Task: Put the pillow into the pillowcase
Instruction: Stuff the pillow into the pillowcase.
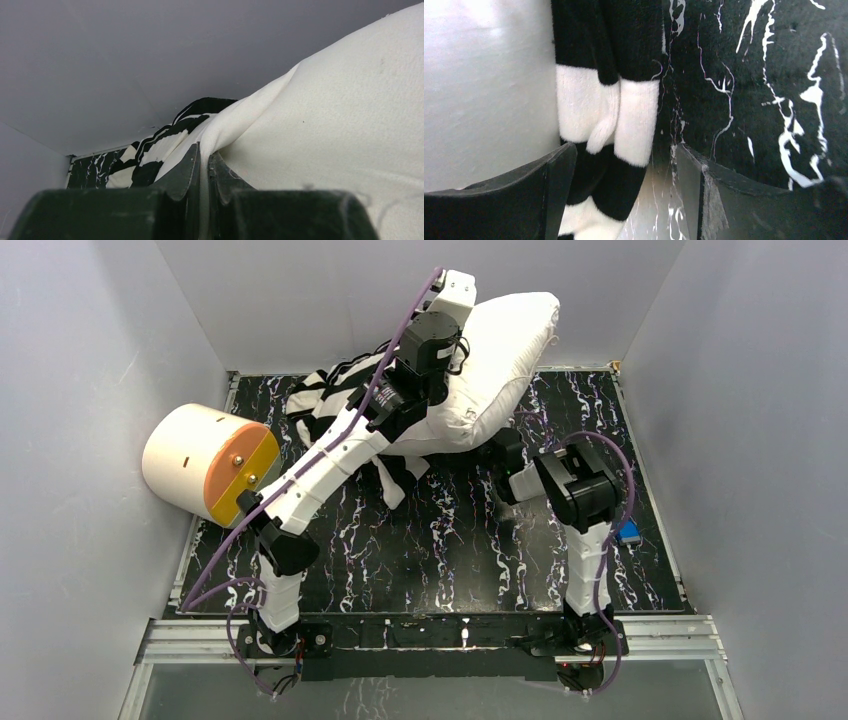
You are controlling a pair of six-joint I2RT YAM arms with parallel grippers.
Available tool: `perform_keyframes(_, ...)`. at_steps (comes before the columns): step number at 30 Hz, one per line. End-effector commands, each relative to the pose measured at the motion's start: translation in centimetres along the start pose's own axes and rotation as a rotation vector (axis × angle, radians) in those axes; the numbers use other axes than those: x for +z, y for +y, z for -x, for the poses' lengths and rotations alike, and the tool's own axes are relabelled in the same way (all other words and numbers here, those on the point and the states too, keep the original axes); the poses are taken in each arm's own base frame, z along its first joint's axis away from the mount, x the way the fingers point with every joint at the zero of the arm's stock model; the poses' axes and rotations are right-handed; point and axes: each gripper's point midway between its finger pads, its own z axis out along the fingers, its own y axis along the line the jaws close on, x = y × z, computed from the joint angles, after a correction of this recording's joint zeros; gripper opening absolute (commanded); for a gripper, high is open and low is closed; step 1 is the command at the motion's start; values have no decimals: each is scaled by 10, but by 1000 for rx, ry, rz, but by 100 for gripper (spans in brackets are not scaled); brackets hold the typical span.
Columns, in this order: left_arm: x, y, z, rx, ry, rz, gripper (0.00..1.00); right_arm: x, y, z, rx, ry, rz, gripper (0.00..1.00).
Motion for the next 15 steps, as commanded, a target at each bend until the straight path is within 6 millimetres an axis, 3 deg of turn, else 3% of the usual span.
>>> perform_keyframes(1,-46,65,99,-229,-244,55,0,19,34,9,30,-74,134,79)
perform_keyframes(5,-44,62,98,-225,-243,48,0,30,31,-4,73,-60,157,75)
perform_keyframes(7,-43,61,96,-221,-238,50,0,34,34,-8,82,-51,198,62)
perform_keyframes(9,-42,60,92,-211,-231,53,0,30,42,-6,78,-63,249,35)
perform_keyframes(11,-40,60,84,-171,-212,72,0,20,50,1,67,-69,256,1)
perform_keyframes(15,-26,55,53,-81,-174,138,0,-14,70,30,1,-10,157,0)
